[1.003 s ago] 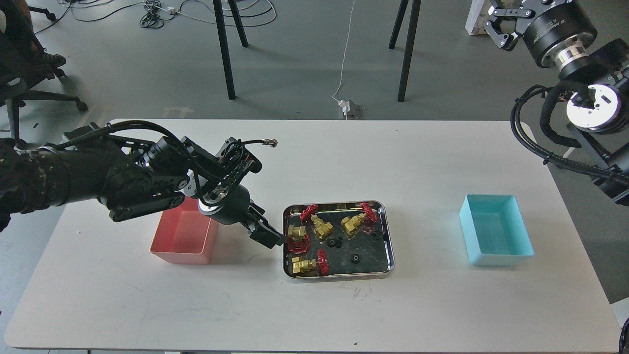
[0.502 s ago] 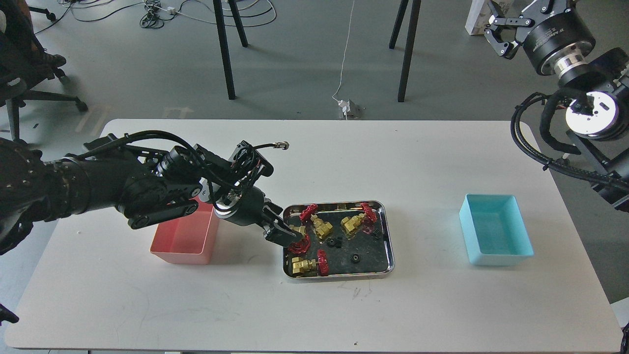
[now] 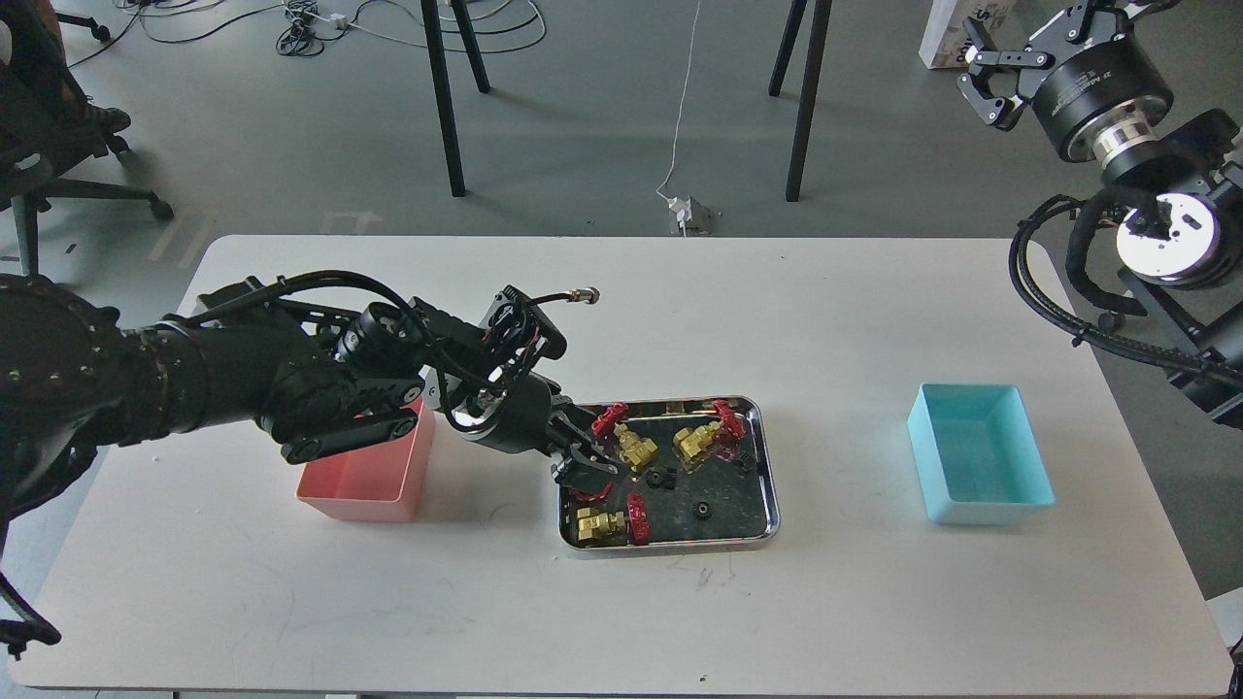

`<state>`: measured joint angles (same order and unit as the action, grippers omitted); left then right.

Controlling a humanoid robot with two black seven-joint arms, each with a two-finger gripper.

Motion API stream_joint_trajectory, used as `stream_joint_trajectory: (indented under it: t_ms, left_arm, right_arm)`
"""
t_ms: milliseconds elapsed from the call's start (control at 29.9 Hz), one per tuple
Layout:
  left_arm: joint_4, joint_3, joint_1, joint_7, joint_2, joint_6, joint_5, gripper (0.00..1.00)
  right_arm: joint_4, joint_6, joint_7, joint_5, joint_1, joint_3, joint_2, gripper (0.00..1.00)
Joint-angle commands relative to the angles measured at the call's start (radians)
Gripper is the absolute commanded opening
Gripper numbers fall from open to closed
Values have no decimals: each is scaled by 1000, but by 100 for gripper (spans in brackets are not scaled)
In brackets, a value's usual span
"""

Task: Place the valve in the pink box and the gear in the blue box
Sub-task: 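Close the left gripper around the brass valve in the tray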

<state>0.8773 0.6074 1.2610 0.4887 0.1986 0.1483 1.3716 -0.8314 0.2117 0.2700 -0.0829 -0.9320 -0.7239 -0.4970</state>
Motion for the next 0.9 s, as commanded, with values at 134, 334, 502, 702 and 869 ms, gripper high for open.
stream_joint_trajectory:
  t_ms: [134,334,502,702,869]
  left_arm:
    - [-1,11,-15,0,-1,-19,4,78]
    - [-8,14,-35,0,1,-21,6,77]
    - [-27,12,-51,0,1,-22,47,71]
    - [-41,14,-58,0,1,-53,55,63]
    - [-41,14,-58,0,1,-59,55,60]
  right_arm:
    - [0,-2,2,0,4,0,0,100]
    - [0,-2,0,0,10,0,0,100]
    - [0,-2,0,0,16,0,2,100]
    - [0,-2,2,0,19,-2,2,100]
    - [-5,-3,2,0,24,-2,2,100]
